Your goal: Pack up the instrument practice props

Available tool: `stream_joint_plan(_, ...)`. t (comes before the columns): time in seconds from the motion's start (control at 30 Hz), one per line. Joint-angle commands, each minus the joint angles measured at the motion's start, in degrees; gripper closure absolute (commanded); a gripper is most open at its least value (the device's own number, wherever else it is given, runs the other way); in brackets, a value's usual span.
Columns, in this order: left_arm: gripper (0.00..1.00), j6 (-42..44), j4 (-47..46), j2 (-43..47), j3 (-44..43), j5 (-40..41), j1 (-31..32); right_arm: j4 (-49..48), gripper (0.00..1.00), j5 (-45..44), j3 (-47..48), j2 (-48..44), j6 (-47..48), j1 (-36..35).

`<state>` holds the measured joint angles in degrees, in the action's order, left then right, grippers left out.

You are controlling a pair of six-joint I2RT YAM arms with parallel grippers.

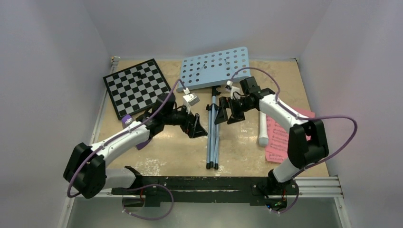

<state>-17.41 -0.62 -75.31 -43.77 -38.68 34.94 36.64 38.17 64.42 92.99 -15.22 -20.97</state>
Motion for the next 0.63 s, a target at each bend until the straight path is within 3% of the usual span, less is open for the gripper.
stream_joint_plan(0.0, 0.01, 15.45, 14.66, 5.14, -6.41, 1.43, -3.26, 4.24, 0.01, -0.73, 8.23, -4.69, 10.43, -0.13)
stream_joint_plan(0.07, 0.01, 21.57, 19.08, 6.18, -10.25, 1.35, -6.82, 5.07, 0.01, -3.54, 13.26, -4.96, 13.21, 0.16)
stream_joint_plan(0.27, 0.01, 31.66, 28.63, 5.79, -19.78, 3.66, -14.98, 6.31, 0.01, -25.34, 23.38, -4.23, 13.37, 1.57)
stream_joint_plan(0.43, 0.01, 34.22, 29.67, 4.73, -23.78, 8.15, -17.69, 6.38, 0.01, -30.73, 27.33, -3.54, 14.86, 4.11)
stream_joint_plan(0.6, 0.01, 34.80, 29.50, 3.86, -25.65, 11.87, -18.15, 6.35, 0.01, -27.78, 28.71, -7.49, 14.93, 7.72)
